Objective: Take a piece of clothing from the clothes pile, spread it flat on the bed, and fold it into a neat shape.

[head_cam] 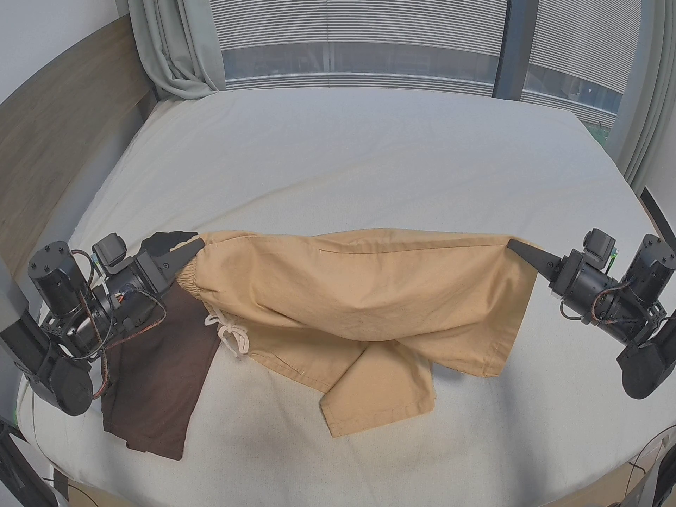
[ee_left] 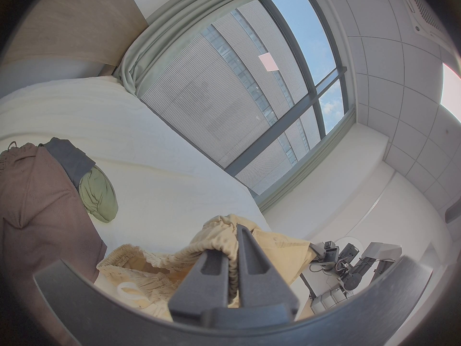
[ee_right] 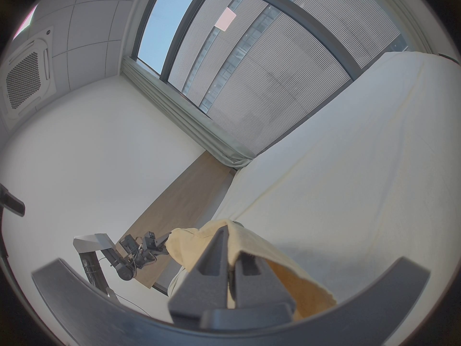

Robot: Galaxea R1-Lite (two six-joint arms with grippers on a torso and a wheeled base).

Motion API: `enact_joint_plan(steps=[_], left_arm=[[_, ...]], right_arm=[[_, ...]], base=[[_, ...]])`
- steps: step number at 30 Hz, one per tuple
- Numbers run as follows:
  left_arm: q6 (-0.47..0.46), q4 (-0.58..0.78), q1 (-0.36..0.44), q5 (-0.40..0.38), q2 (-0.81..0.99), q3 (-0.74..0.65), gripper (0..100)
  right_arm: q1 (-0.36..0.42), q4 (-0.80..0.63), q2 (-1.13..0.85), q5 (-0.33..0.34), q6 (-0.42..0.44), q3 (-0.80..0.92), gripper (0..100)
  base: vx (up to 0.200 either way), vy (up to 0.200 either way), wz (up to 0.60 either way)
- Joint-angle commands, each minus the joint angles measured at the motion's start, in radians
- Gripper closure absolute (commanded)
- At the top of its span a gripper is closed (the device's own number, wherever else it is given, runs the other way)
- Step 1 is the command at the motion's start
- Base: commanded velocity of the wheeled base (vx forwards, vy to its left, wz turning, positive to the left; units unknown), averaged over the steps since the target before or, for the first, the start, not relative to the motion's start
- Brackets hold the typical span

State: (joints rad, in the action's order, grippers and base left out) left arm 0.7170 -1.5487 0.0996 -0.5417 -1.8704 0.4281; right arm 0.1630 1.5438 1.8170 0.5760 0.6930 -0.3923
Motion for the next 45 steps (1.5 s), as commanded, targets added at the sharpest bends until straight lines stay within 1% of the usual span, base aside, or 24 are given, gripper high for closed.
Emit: enact_joint_plan(steps=[1, 7, 14, 23, 25, 27, 28, 34, 37, 38, 45], left_arm=[[0.001, -0.001, 0.000, 0.000, -0.001, 0.001, 100], [0.002, -0.001, -0.001, 0.002, 0.001, 0.003, 100], [0.005, -0.001, -0.015, -0.001, -0.001, 0.017, 100], [0.013, 0.002, 0.022, 0.025, 0.005, 0.038, 100], [0.013, 0.010, 0.042, 0.063, -0.007, 0.070, 100], [0.015, 0.021, 0.051, 0.085, -0.027, 0.097, 100], [0.015, 0.021, 0.051, 0.085, -0.029, 0.100, 100], [0.015, 0.133, 0.055, 0.129, -0.078, 0.199, 100], [0.015, 0.145, 0.055, 0.141, -0.098, 0.219, 100], [0.021, 0.151, 0.058, 0.163, -0.125, 0.245, 100], [0.024, 0.220, 0.065, 0.193, -0.193, 0.362, 100]], right_arm=[[-0.016, -0.001, -0.015, 0.001, 0.005, -0.006, 100], [-0.043, 0.001, -0.013, 0.015, 0.005, -0.014, 100], [-0.053, -0.001, -0.010, 0.015, 0.007, -0.033, 100], [-0.071, -0.001, 0.044, 0.004, 0.003, -0.109, 100], [-0.095, -0.001, 0.076, 0.008, 0.003, -0.160, 100], [-0.103, -0.001, 0.099, 0.008, 0.003, -0.178, 100], [-0.103, -0.001, 0.100, 0.008, 0.003, -0.180, 100], [-0.118, -0.002, 0.183, 0.008, 0.005, -0.269, 100], [-0.120, -0.002, 0.209, 0.008, 0.005, -0.292, 100], [-0.122, -0.002, 0.248, 0.008, 0.005, -0.329, 100], [-0.132, -0.033, 0.337, 0.008, 0.031, -0.441, 100]], base=[[0.000, 0.000, 0.00], [0.000, 0.000, 0.00], [0.000, 0.000, 0.00], [0.000, 0.000, 0.00], [0.000, 0.000, 0.00], [0.000, 0.000, 0.00], [0.000, 0.000, 0.00], [0.000, 0.000, 0.00], [0.000, 0.000, 0.00], [0.000, 0.000, 0.00], [0.000, 0.000, 0.00]])
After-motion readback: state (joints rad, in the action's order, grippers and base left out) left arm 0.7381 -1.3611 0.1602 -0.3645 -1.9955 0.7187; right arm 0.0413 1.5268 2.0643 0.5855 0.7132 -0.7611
